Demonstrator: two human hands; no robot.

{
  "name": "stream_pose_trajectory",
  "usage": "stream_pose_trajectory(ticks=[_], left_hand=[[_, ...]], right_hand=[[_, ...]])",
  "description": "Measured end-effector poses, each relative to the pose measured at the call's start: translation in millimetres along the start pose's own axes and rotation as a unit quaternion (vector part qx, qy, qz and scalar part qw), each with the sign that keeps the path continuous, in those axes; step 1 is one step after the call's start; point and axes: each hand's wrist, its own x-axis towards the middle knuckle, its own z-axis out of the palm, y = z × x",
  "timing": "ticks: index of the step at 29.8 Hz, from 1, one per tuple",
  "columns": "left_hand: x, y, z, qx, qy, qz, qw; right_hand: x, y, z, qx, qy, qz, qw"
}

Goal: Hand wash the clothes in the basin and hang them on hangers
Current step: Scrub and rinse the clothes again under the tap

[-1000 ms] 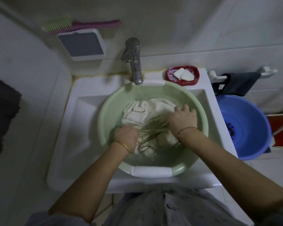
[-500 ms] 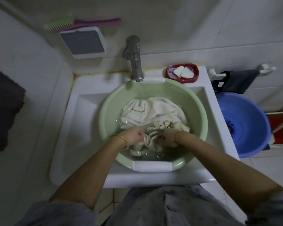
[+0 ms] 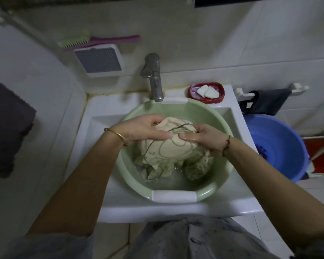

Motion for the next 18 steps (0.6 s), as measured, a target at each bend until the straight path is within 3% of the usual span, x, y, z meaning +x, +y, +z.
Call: stream_pose_trajectory(ticks=[3, 6, 7, 9, 11, 12, 13, 14, 16, 18], left_hand=[[3.9, -13.9, -3.2, 0.026, 0.008, -0.033, 0.999], [12.5, -33.2, -5.4, 0.247, 0.040, -0.105, 0.962], [13.3, -37.7, -3.4, 0.305, 0.035, -0.128, 0.943], [15.6, -47.6, 6.2, 0.387, 0.032, -0.163, 0.907], [19.5, -49.7, 23.2, 0.500, 0.088, -0.169, 0.845], [24.2, -48.3, 32.4, 0.550, 0.123, -0.142, 0.814], [29.8, -47.4, 42.8, 0.569, 0.144, -0.092, 0.804], [36.0, -49.0, 52.9, 0.552, 0.127, -0.038, 0.823], [45.4, -55.4, 73.4, 0.488, 0.000, -0.002, 0.873], [52.6, -74.0, 88.5, 0.509, -0.097, -0.050, 0.854]], right_hand=[[2.8, -1.5, -9.6, 0.010, -0.002, 0.035, 0.999], [7.3, 12.2, -23.7, -0.171, 0.091, 0.050, 0.980], [7.4, 15.5, -28.7, -0.271, 0.118, 0.057, 0.953], [8.0, 18.4, -35.2, -0.480, 0.117, 0.080, 0.866], [11.1, 22.7, -32.6, -0.577, 0.045, 0.126, 0.806], [13.5, 26.7, -27.6, -0.599, -0.012, 0.146, 0.788], [16.5, 33.7, -22.4, -0.612, -0.073, 0.160, 0.771], [19.8, 41.8, -16.4, -0.622, -0.122, 0.165, 0.756], [30.2, 63.8, -5.2, -0.657, -0.158, 0.155, 0.721], [43.7, 80.5, 3.1, -0.678, -0.122, 0.160, 0.707]])
